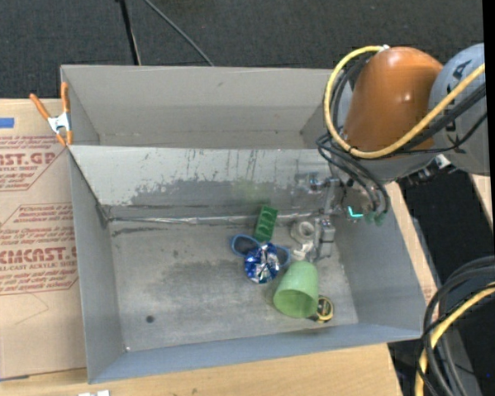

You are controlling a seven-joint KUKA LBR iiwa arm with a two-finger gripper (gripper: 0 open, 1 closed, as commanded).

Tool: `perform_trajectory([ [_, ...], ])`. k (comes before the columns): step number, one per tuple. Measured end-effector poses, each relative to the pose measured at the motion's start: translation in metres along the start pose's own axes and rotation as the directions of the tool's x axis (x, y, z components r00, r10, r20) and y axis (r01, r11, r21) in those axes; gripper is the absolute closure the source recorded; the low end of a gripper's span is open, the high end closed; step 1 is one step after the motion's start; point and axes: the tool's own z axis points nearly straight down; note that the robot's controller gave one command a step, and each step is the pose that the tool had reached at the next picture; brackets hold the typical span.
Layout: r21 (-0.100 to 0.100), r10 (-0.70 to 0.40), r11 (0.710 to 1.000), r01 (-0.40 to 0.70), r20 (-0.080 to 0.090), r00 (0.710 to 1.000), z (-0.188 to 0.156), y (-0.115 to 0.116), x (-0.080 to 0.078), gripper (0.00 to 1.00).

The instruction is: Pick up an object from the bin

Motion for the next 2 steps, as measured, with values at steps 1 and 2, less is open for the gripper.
perform_trajectory([
  [1,0.0,-0.425,0.905,0.425,0.004,0.905,0.152,0.049,-0.031,0.0],
  [2,0.006,-0.559,0.829,0.559,0.009,0.829,0.119,0.03,-0.031,0.0],
])
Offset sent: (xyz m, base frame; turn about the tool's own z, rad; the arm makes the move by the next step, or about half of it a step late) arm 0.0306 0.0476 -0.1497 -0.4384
